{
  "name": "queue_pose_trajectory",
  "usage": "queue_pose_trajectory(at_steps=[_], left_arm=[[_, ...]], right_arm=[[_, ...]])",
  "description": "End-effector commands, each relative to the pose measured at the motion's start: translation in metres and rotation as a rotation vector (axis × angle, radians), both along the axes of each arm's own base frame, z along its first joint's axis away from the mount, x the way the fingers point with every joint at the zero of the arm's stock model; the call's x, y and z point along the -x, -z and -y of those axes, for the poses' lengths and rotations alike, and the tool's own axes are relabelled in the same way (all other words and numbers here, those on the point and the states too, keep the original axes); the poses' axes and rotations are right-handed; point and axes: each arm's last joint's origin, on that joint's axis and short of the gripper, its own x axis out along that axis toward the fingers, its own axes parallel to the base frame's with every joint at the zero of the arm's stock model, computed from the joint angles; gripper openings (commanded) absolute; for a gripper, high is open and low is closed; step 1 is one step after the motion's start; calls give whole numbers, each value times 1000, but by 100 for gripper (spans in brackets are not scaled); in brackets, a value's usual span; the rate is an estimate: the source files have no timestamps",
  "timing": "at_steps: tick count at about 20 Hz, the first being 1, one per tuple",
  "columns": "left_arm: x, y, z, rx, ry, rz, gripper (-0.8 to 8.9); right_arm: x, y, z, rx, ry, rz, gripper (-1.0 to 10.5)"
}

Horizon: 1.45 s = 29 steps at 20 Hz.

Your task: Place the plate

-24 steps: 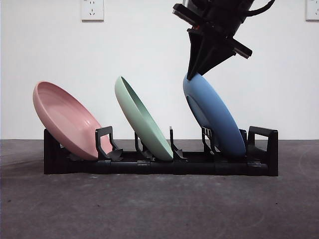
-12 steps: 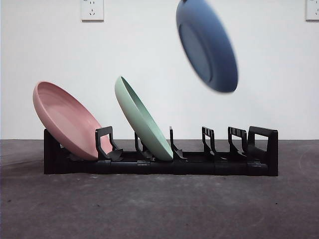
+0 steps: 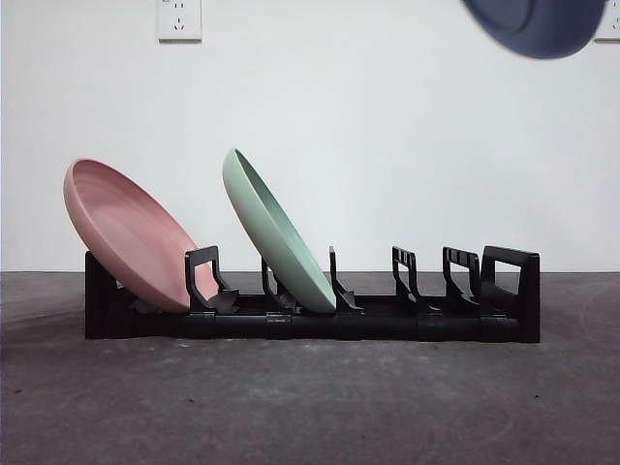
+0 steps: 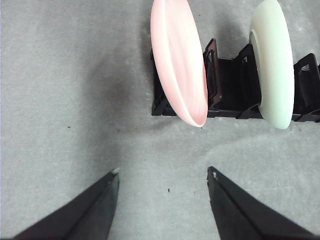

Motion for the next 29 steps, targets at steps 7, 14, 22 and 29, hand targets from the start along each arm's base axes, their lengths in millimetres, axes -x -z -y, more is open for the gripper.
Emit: queue_pose_trajectory(at_steps=[7, 14, 22, 29], left_arm=[[0, -7, 0, 3, 1, 27, 282], [0, -7, 0, 3, 2, 27, 282], [0, -7, 0, 3, 2, 26, 281], [0, -7, 0, 0, 4, 28, 281]], right_arm=[[52, 88, 17, 82, 12, 6, 10], [57, 154, -20, 310, -119, -55, 10], [66, 206, -117, 577, -389, -23, 10], [65, 248, -164, 809, -512, 97, 11]])
